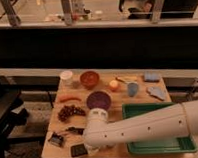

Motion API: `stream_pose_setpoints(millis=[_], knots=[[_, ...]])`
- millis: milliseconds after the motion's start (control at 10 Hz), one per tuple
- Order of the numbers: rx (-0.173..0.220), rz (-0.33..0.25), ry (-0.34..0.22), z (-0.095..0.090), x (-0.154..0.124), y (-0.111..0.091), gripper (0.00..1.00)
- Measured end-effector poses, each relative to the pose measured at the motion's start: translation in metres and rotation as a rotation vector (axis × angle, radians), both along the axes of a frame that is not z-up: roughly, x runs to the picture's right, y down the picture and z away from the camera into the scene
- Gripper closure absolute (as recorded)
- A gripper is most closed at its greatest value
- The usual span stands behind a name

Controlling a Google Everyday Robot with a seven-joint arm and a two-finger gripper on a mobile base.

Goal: Place eraser in metal cup

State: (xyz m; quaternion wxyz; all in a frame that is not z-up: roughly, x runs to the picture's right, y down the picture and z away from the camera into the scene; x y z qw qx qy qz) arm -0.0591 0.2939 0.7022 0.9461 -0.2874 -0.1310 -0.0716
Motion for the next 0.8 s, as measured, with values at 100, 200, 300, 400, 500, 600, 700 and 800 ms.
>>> stream_pose_setpoints(millis=[100, 200, 300, 400, 500, 600, 700, 800], knots=[[0.014, 0.014, 0.004, -0.007, 0.003, -0.008, 1.00], [0.037, 0.031, 0.007, -0.017, 0.008, -0.019, 1.00], [0.063, 0.051, 0.010, -0.029, 0.013, -0.030, 1.00], [0.083, 0.066, 0.013, -0.037, 0.018, -0.038, 1.00], [0.109, 0.084, 0.017, -0.046, 0.025, -0.048, 1.00], [0.129, 0.103, 0.028, -0.050, 0.035, -0.055, 1.00], [0.138, 0.116, 0.033, -0.051, 0.041, -0.059, 1.00], [0.146, 0.124, 0.041, -0.050, 0.046, -0.061, 1.00]])
